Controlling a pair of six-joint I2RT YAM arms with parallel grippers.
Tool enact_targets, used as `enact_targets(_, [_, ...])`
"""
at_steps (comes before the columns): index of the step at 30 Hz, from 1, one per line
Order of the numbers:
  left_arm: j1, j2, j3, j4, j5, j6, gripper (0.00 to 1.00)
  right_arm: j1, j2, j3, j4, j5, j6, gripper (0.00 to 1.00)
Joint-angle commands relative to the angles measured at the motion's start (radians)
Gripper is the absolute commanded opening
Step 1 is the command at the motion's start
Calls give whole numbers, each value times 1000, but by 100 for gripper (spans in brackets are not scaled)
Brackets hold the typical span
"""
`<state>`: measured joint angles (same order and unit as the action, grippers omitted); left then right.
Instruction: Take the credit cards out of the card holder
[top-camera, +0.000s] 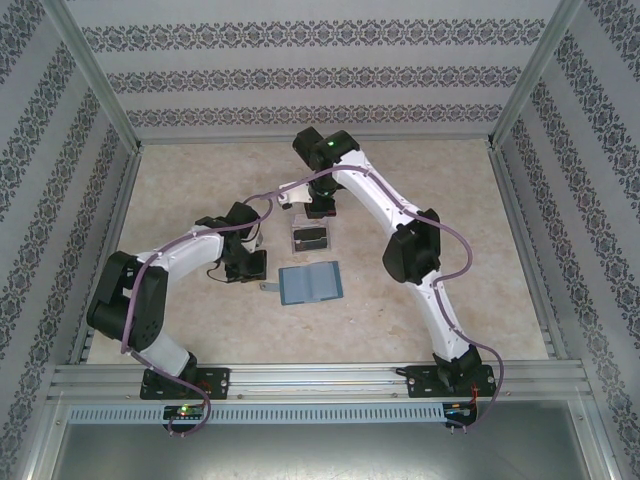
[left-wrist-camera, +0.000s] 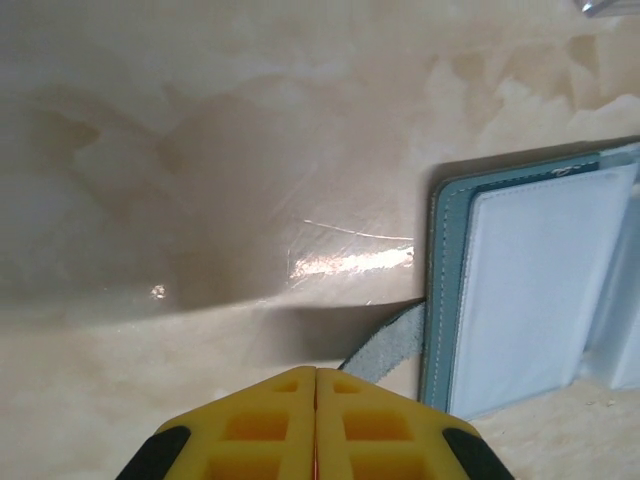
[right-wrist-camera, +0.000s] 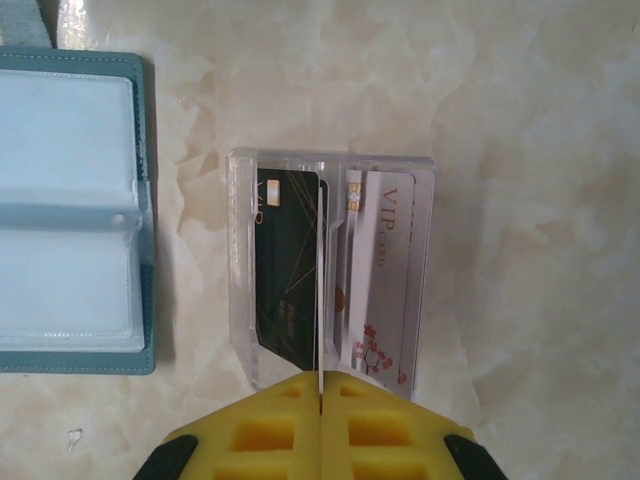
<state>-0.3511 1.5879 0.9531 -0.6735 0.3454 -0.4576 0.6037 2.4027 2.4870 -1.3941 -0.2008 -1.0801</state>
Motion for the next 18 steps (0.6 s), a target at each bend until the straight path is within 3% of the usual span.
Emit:
enact_targets(1, [13,-24,-14,-29,-20,-23,7,-13,31,44,-24,1,-19,0])
enact_targets(18, [13,-36,-30,-36,-33,-21,7,-10,104,69,8,14,-4,4])
